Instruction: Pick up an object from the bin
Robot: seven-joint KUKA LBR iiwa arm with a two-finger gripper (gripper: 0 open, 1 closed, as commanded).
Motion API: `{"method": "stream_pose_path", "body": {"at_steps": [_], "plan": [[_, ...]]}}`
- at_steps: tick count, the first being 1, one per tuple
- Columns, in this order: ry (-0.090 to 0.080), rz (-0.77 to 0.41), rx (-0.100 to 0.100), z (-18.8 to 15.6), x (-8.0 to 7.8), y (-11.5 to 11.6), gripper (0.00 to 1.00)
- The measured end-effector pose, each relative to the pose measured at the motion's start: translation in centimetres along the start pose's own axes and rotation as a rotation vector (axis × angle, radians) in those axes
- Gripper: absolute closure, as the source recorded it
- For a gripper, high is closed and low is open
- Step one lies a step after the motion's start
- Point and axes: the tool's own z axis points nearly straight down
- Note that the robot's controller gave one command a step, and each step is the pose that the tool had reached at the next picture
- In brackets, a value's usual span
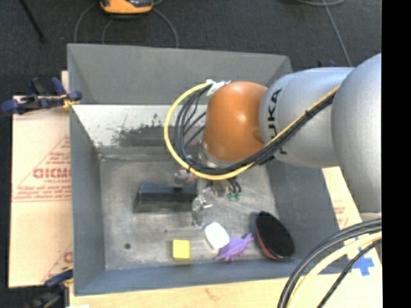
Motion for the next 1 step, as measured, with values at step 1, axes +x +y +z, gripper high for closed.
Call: {"method": "stream_pose_path", "body": {"at_steps": [1], "plan": [[-0.004, 0.233, -0.002, 1.62, 2.25, -1.16, 0.0]]}}
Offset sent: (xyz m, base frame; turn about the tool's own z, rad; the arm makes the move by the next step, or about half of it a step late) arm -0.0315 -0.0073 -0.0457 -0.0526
